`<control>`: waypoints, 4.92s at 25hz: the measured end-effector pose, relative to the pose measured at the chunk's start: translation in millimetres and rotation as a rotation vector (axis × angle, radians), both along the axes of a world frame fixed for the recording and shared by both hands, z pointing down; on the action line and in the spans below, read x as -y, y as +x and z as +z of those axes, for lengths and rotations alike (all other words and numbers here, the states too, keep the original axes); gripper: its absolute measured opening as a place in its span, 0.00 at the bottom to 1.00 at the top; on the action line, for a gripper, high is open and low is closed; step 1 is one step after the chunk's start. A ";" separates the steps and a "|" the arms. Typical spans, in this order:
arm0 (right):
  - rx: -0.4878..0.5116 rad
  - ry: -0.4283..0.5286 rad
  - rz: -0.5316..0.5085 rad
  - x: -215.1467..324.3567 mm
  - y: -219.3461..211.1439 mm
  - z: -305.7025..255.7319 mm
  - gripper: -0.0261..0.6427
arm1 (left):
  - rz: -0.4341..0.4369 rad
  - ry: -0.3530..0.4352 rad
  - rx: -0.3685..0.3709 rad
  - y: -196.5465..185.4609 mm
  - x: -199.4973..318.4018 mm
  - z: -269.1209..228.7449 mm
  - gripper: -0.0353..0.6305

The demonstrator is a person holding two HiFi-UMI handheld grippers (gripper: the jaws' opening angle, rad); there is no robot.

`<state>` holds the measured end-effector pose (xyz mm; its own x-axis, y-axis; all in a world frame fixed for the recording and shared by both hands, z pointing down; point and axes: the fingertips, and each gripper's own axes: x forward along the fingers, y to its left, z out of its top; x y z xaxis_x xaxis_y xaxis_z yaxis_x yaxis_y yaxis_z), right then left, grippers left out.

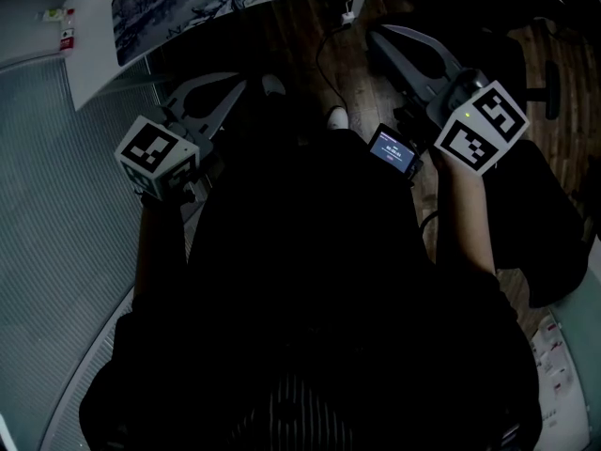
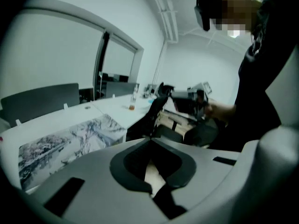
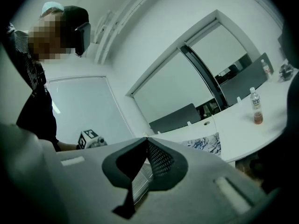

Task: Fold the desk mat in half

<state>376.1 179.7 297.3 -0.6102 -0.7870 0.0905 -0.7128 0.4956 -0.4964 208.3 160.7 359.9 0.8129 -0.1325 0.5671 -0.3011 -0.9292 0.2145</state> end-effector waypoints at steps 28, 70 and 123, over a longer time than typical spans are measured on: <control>-0.031 -0.021 0.009 39.4 -25.6 -5.9 0.05 | 0.246 -0.967 0.035 -115.8 -108.9 149.5 0.07; -0.172 -0.054 0.005 326.0 -75.6 -20.9 0.05 | 0.116 -0.083 -0.542 25.6 293.1 -106.4 0.06; -0.244 -0.641 -0.058 325.2 92.1 278.5 0.06 | -0.107 -0.264 -0.254 90.8 317.4 -30.6 0.06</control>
<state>468.2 -145.5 575.8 -0.5528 -0.4991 0.6673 -0.8225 0.1984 -0.5330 299.1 -156.7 329.3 0.9213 -0.1006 0.3756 -0.3002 -0.7981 0.5225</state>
